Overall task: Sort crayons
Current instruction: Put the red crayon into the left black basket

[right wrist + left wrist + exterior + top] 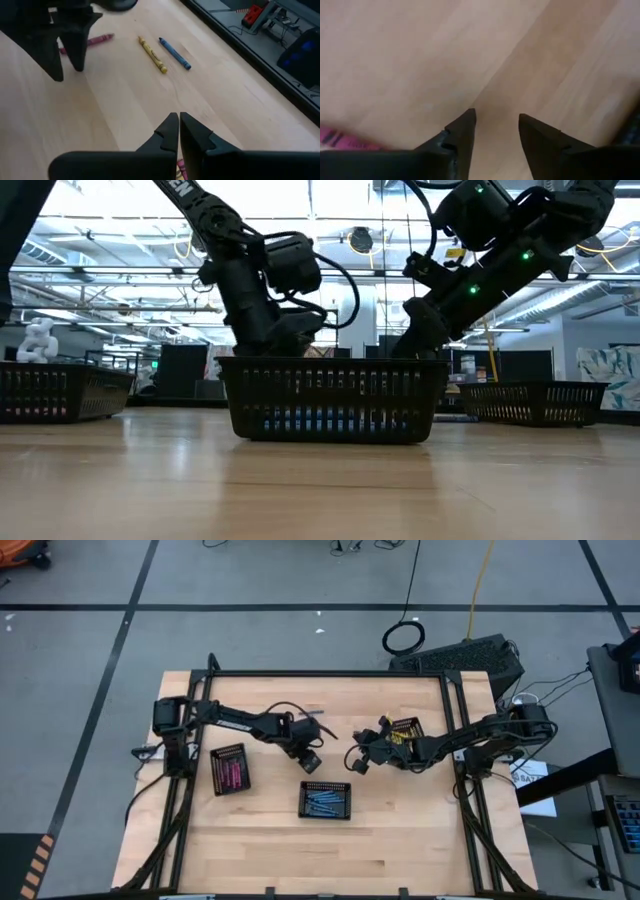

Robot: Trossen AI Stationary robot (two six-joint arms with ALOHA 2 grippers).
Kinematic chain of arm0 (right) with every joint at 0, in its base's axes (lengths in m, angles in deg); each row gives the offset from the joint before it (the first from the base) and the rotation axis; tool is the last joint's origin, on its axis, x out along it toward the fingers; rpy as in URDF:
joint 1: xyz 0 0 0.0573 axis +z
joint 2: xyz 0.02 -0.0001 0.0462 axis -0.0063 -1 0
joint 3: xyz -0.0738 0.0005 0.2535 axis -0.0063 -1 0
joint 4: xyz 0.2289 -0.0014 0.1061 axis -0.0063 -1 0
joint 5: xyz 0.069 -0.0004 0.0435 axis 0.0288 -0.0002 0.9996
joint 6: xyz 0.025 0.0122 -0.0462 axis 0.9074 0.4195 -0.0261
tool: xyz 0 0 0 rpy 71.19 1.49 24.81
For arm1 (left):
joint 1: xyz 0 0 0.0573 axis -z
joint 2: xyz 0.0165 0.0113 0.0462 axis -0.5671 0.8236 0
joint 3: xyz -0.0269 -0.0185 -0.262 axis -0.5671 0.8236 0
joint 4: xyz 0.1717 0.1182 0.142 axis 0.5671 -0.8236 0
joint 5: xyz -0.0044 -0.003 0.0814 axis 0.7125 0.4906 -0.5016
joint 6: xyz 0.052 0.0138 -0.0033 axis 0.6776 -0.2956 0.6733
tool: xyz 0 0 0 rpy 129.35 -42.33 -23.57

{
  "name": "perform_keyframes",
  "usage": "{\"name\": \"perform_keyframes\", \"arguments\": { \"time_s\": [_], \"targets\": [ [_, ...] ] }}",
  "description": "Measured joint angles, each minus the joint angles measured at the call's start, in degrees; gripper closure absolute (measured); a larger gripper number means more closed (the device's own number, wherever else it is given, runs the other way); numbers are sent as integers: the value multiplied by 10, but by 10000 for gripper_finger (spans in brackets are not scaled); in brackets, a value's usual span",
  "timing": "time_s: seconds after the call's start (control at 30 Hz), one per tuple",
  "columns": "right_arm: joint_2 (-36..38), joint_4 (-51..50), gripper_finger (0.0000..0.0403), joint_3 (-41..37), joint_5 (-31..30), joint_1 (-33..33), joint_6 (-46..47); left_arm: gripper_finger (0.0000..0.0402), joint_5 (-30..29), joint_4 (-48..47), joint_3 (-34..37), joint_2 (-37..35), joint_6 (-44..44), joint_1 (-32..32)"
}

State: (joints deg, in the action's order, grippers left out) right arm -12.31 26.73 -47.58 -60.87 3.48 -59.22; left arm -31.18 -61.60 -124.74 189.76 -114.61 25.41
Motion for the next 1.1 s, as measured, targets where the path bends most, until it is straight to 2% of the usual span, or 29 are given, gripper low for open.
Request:
{"name": "perform_keyframes", "arguments": {
  "time_s": [0.27,0.33,0.53,0.63,0.77,0.9,1.0,1.1],
  "targets": [
    [0,8,401,0,0,0,0,275,18,-105,2,-38,-18,27],
    [0,10,401,0,0,0,-1,276,-13,-130,1,-62,-28,35],
    [0,16,401,0,0,0,-4,274,-169,-187,1,-95,-37,57],
    [0,17,401,0,0,0,-4,255,-218,-188,4,-95,-71,56],
    [0,18,401,0,0,0,-4,204,-268,-191,22,-95,-133,47],
    [0,21,401,0,0,0,-4,164,-272,-187,58,-95,-172,23],
    [0,21,401,0,0,0,-4,160,-266,-124,95,-95,-180,8],
    [0,21,401,0,0,0,-3,175,-250,-88,114,-95,-180,-3]
  ]
}}
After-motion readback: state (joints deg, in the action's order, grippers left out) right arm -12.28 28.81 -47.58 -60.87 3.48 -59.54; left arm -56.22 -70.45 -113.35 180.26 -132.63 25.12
